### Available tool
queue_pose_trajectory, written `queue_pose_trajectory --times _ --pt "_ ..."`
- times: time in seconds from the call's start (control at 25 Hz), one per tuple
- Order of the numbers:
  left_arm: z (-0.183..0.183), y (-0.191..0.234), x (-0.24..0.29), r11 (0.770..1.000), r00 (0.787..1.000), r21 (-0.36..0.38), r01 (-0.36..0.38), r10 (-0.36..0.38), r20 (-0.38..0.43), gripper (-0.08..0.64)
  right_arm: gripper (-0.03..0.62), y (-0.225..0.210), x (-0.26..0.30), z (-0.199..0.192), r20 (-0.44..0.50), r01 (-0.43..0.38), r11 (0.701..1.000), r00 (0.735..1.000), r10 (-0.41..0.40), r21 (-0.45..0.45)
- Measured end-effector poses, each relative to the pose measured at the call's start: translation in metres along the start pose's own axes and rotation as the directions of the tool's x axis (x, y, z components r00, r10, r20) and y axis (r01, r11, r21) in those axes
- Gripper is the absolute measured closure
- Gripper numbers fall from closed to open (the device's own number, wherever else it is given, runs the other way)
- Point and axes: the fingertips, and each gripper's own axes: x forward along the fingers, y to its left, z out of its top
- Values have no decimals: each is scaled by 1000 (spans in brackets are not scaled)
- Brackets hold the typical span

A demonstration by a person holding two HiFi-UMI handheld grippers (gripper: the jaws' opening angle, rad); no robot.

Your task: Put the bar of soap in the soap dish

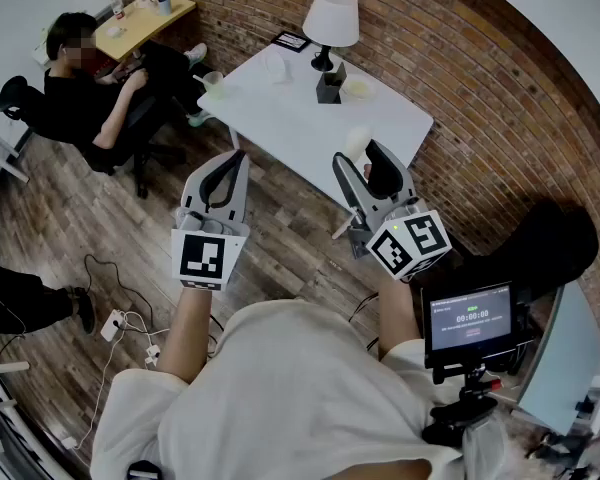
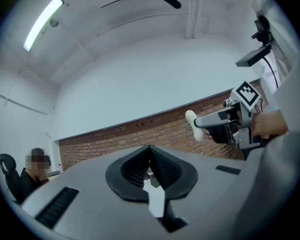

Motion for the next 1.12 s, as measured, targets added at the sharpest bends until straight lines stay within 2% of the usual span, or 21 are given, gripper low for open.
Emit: queue_pose_trajectory --times 0.2,0.52,1.12 --pt "1 -6 4 1000 1000 -2 1 -1 -1 560 342 -4 -3 5 8 -3 1000 1000 3 -5" --pt "-1 -19 12 1000 1000 -7 -11 11 -16 560 341 -14 -8 -1 -30 -27 1000 999 26 -13" --pt "-8 -58 18 995 994 -8 -95 94 -63 558 342 -43 -21 -10 -69 -108 994 992 109 21"
